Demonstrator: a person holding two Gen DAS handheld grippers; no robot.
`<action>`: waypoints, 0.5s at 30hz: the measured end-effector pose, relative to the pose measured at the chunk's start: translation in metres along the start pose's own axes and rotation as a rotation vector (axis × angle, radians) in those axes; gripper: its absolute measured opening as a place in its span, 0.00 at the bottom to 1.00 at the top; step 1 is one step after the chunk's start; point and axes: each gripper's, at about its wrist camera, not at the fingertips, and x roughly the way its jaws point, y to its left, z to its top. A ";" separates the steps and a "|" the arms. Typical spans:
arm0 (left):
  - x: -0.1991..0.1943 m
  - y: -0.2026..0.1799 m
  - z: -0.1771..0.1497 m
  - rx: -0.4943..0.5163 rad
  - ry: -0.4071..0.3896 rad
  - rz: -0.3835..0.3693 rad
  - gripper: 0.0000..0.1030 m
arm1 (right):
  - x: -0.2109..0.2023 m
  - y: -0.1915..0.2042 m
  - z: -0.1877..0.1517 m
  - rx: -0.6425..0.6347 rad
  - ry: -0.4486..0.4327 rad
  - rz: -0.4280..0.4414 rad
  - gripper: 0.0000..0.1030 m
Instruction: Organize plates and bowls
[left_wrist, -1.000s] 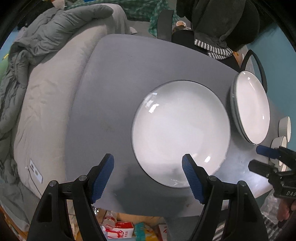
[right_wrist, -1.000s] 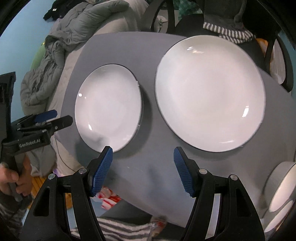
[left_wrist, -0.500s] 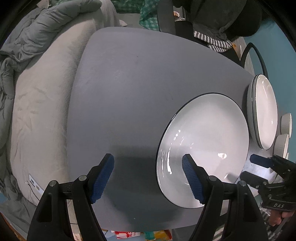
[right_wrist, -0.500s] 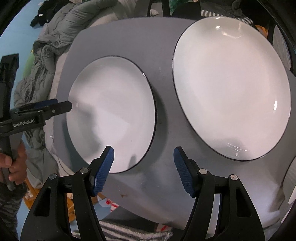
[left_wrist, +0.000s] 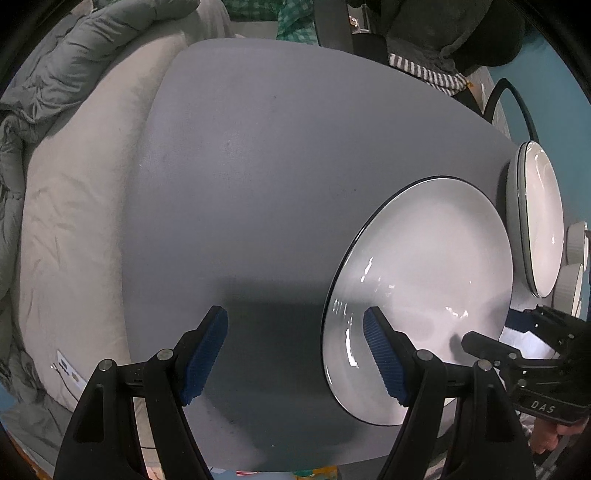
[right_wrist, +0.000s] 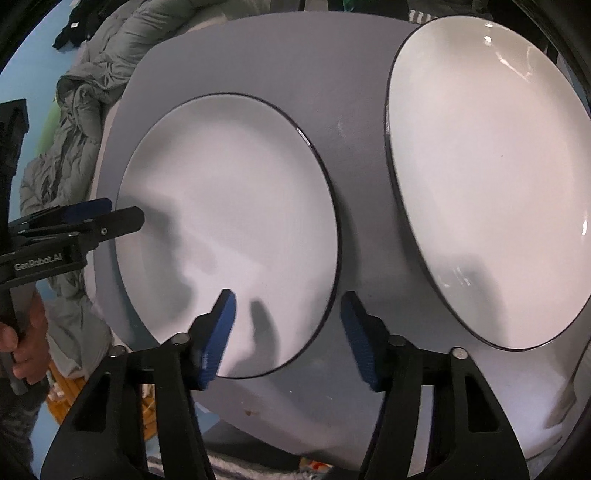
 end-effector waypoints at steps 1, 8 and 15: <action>0.002 -0.001 0.002 0.000 0.002 -0.004 0.73 | 0.002 0.001 0.001 0.006 0.002 -0.001 0.55; 0.009 -0.001 0.000 0.016 0.021 -0.018 0.62 | 0.004 0.002 0.001 0.024 -0.010 -0.013 0.53; 0.007 0.003 -0.001 0.011 0.001 -0.039 0.62 | 0.004 0.010 0.005 -0.040 -0.003 -0.087 0.43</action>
